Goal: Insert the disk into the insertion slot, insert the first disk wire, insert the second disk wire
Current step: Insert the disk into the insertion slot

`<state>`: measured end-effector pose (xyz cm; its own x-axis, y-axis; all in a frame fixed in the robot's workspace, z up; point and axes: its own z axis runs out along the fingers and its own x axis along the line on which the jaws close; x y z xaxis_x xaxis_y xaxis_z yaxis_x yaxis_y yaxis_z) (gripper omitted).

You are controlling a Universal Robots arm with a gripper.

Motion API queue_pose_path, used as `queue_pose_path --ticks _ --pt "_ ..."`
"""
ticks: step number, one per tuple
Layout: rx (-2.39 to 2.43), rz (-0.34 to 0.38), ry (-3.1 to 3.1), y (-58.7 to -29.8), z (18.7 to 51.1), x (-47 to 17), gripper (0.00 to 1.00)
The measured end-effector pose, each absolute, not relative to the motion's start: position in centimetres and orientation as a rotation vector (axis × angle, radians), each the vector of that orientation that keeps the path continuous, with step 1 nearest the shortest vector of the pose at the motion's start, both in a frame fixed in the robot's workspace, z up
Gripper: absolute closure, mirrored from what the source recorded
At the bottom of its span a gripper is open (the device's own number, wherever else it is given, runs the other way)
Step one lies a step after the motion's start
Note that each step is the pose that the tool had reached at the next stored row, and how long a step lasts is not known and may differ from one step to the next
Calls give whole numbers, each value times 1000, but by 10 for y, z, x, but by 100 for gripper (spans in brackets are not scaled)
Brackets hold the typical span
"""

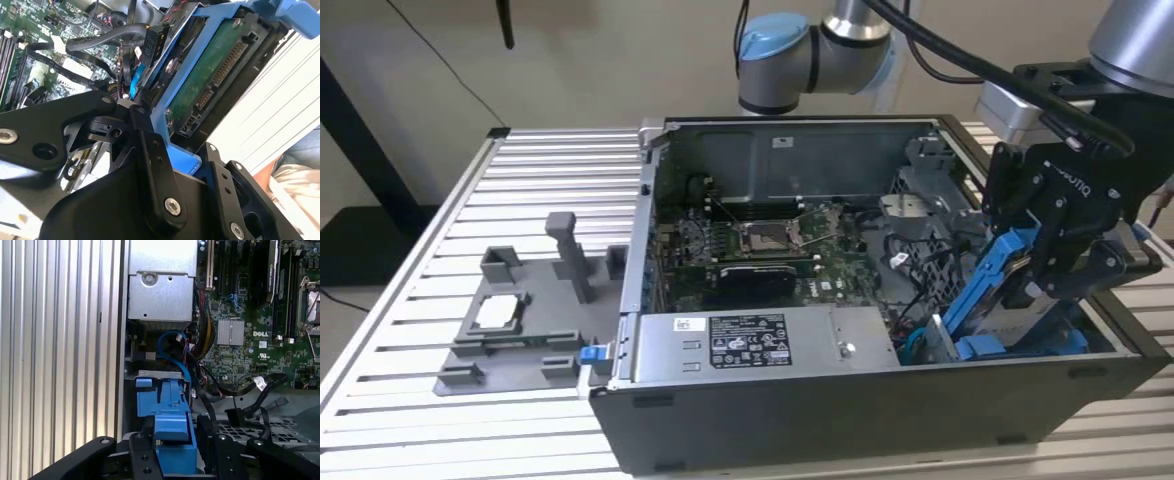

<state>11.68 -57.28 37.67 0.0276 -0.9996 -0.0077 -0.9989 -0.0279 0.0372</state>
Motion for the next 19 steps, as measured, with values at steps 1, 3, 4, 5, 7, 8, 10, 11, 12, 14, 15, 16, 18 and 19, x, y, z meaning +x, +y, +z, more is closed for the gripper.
queue_pose_path --ticks 1,3,4,5,7,8,10,11,12,14,15,16,18,19 --pt "2237 -49 -2175 -573 377 117 53" --pt "2237 -49 -2175 -573 377 117 53" --pt "2236 -49 -2175 -573 377 117 55" --pt "2237 -49 -2175 -573 377 117 62" --pt "2236 -49 -2175 -573 377 117 68" --pt "2236 -49 -2175 -573 377 117 68" --pt "2237 -49 -2175 -573 377 117 68" --pt "2237 -49 -2176 -572 376 117 68" --pt "2237 -48 -2176 -572 376 117 68" --pt "2238 -49 -2178 -572 376 117 68" --pt "2239 -50 -2179 -572 376 116 68" --pt "2241 -50 -2181 -572 376 116 68" --pt "2242 -52 -2183 -572 377 116 68" --pt "2243 -53 -2183 -572 377 116 68"
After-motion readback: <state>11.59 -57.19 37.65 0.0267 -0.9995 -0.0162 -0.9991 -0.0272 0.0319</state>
